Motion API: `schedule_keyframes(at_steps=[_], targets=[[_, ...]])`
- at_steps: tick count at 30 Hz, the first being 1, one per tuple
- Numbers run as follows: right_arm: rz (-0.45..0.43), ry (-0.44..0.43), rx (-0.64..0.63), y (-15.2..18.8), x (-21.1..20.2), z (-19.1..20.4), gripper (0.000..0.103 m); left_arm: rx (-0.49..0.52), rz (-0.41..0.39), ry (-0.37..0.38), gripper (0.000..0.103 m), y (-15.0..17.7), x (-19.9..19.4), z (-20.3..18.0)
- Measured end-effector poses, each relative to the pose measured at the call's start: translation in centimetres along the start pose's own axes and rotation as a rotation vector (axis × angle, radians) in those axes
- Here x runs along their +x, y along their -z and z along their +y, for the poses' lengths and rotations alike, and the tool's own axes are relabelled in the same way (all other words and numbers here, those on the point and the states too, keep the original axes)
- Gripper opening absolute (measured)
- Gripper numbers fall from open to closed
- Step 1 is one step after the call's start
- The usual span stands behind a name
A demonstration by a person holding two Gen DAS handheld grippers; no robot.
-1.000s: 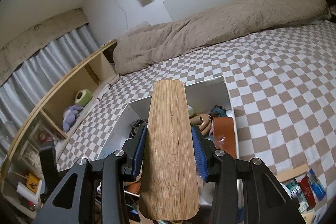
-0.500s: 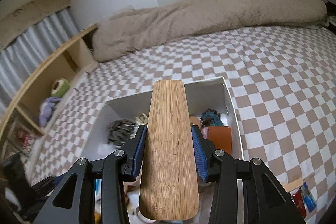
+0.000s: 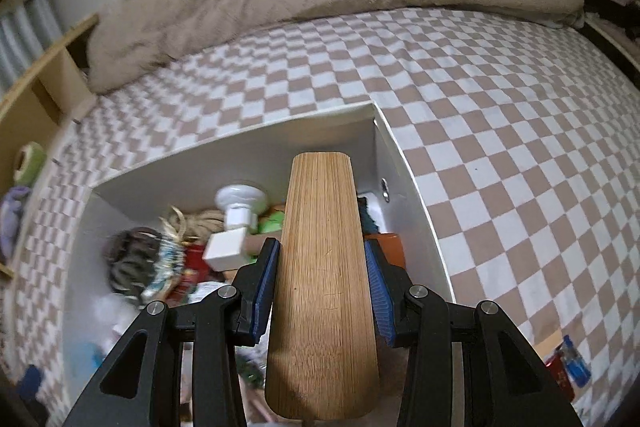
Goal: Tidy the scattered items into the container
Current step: 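Lower the wooden paddle into the box and open the right tool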
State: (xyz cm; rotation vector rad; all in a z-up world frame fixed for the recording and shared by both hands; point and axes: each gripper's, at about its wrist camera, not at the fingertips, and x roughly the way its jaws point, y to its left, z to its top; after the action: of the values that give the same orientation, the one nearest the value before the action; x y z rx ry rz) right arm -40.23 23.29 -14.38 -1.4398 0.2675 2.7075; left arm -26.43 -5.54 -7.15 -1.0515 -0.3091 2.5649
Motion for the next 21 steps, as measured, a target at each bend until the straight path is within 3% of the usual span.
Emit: schedule_keyframes(at_steps=[7,8,9,12,21], targets=[[0.062,0.07,-0.042,-0.7,0.9,-0.1,0.044,-0.004,-0.005,-0.009,0.062,0.0,-0.2,0.1],[0.056,0.09,-0.058,-0.8,0.7,0.0,0.052,-0.002,-0.006,-0.008,0.062,0.0,-0.2,0.1],[0.047,0.096,-0.075,-0.9,0.4,0.0,0.053,-0.001,-0.007,-0.006,0.062,0.1,-0.3,0.0],[0.031,0.091,-0.095,-1.1,-0.7,0.2,0.058,0.004,-0.009,0.0,0.062,0.0,-0.4,-0.1],[0.025,0.083,-0.181,-0.3,-3.1,0.9,0.058,0.008,-0.006,0.001,0.062,0.1,-0.3,-0.4]])
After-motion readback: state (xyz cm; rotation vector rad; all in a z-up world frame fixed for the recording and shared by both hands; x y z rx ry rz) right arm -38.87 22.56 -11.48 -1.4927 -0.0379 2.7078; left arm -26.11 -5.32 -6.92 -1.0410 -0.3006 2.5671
